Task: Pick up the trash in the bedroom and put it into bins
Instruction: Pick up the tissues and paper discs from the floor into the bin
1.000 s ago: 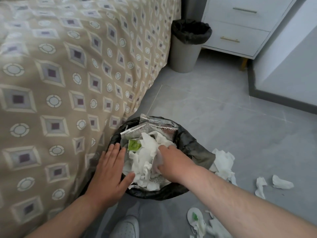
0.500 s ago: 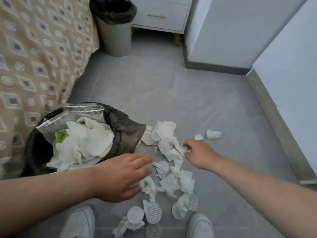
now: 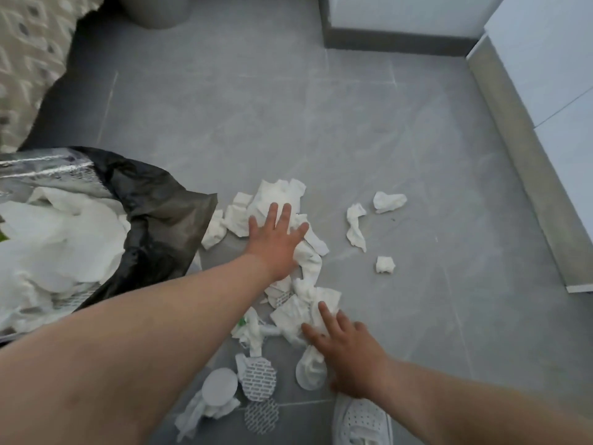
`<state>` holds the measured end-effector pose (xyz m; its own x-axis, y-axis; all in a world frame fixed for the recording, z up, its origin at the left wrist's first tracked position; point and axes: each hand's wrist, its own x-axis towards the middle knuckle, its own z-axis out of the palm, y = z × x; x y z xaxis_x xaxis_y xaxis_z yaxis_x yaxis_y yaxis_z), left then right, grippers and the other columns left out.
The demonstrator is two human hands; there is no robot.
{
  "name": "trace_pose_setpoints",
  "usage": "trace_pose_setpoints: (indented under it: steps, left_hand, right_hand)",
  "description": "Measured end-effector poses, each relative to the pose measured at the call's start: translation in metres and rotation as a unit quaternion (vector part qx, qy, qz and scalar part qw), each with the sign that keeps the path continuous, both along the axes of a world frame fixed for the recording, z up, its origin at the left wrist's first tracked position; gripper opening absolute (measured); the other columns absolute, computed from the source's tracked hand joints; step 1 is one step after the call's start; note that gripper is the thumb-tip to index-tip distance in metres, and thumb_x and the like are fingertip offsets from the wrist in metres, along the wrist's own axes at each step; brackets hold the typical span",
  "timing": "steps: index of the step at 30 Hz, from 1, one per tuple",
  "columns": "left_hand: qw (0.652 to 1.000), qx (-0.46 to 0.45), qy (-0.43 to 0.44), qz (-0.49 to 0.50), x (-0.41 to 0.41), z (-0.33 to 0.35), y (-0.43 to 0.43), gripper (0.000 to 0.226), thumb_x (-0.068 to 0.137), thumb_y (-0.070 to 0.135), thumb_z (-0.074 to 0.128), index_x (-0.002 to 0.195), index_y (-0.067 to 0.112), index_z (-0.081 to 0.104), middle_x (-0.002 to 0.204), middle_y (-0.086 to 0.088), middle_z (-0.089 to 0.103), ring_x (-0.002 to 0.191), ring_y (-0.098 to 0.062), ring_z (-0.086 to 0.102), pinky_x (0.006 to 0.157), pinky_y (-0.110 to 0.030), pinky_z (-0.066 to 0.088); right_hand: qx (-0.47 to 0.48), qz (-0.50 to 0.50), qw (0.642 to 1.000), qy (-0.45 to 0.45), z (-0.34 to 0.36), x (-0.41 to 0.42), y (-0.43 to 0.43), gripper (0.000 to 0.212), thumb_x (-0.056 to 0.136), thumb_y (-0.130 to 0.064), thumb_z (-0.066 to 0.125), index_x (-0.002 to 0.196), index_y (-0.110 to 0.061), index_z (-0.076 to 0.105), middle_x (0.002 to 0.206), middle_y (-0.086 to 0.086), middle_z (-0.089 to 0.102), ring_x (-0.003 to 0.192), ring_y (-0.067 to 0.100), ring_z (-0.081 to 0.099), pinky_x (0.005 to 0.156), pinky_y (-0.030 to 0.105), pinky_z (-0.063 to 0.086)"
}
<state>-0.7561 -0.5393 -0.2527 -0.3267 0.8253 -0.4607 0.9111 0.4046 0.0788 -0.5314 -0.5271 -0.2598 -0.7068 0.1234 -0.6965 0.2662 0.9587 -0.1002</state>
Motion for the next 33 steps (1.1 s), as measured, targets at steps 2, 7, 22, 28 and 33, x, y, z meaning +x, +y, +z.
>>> trace_pose_setpoints:
  steps: [2, 7, 22, 28, 33]
  left_hand:
    - [0.999, -0.038, -0.006, 0.009, 0.002, -0.009, 0.012, 0.075, 0.088, 0.052, 0.050, 0.148, 0.035, 0.007, 0.157, -0.010, -0.019, 0.142, -0.037, -0.019, 0.108, -0.068, 0.009]
    - [0.991, -0.100, -0.068, 0.050, 0.002, -0.026, 0.001, 0.056, 0.091, 0.020, 0.048, 0.142, 0.028, 0.025, 0.156, -0.014, -0.007, 0.141, -0.041, 0.007, 0.104, -0.058, 0.033]
    - [0.991, -0.039, -0.117, 0.043, -0.006, -0.028, -0.015, 0.028, 0.086, 0.013, 0.052, 0.114, 0.019, 0.051, 0.114, -0.008, 0.052, 0.099, -0.029, 0.056, 0.073, -0.033, 0.042]
    - [0.927, 0.133, -0.279, 0.210, -0.016, 0.009, -0.001, 0.015, 0.078, 0.004, 0.051, 0.084, 0.016, 0.057, 0.083, 0.000, 0.057, 0.080, -0.020, 0.053, 0.057, -0.025, 0.035]
    - [0.810, 0.216, -0.404, 0.367, -0.032, 0.062, 0.005, 0.020, 0.077, -0.001, 0.059, 0.089, 0.015, 0.062, 0.083, -0.005, 0.058, 0.067, -0.015, 0.053, 0.044, -0.016, 0.044]
  right_hand:
    - [-0.003, -0.005, 1.000, 0.017, -0.004, -0.003, 0.003, 0.089, 0.089, -0.023, 0.057, 0.151, -0.029, -0.007, 0.149, 0.017, -0.034, 0.145, 0.041, 0.007, 0.102, 0.048, 0.035]
    - [-0.022, -0.005, 1.000, 0.005, -0.009, -0.010, 0.012, 0.083, 0.091, -0.020, 0.056, 0.152, -0.023, 0.001, 0.158, 0.024, -0.012, 0.142, 0.040, 0.013, 0.103, 0.047, 0.035]
    - [-0.029, -0.112, 0.987, 0.109, -0.010, -0.014, 0.031, 0.035, 0.081, 0.001, 0.051, 0.113, -0.011, 0.050, 0.116, 0.012, 0.049, 0.107, 0.032, 0.049, 0.068, 0.032, 0.032]
    - [-0.078, -0.317, 0.931, 0.163, 0.019, -0.037, 0.064, 0.026, 0.081, -0.014, 0.055, 0.107, -0.017, 0.056, 0.099, 0.005, 0.060, 0.096, 0.027, 0.060, 0.069, 0.028, 0.036]
    - [-0.077, -0.407, 0.885, 0.213, 0.049, -0.054, 0.084, 0.021, 0.082, -0.020, 0.062, 0.102, -0.012, 0.060, 0.095, 0.009, 0.066, 0.090, 0.026, 0.061, 0.068, 0.026, 0.037]
